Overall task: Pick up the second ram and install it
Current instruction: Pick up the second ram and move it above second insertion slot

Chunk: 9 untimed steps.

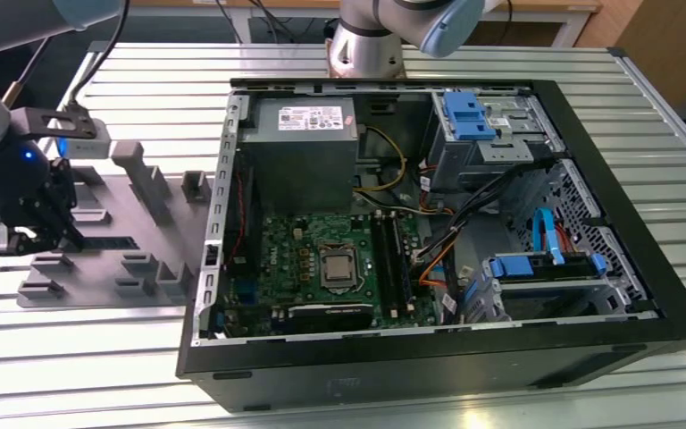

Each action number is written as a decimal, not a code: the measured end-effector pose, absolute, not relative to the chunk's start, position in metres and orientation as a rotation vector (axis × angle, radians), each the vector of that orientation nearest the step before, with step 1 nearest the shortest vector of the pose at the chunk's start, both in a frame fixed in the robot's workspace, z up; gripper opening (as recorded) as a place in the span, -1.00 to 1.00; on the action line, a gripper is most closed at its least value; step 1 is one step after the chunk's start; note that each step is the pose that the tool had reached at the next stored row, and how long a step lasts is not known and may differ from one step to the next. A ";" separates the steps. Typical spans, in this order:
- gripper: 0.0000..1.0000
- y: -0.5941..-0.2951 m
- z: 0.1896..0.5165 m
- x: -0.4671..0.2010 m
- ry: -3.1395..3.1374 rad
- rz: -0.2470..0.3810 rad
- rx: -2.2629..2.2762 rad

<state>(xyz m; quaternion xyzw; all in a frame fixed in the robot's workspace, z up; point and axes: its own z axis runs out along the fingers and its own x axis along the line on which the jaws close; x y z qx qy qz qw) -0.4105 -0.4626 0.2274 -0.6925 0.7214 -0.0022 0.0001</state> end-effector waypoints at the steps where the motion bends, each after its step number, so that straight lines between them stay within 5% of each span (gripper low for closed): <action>1: -0.73 -0.463 0.228 -0.410 2.266 -0.007 -2.175; 9: -0.73 -0.463 0.231 -0.410 2.266 -0.007 -2.175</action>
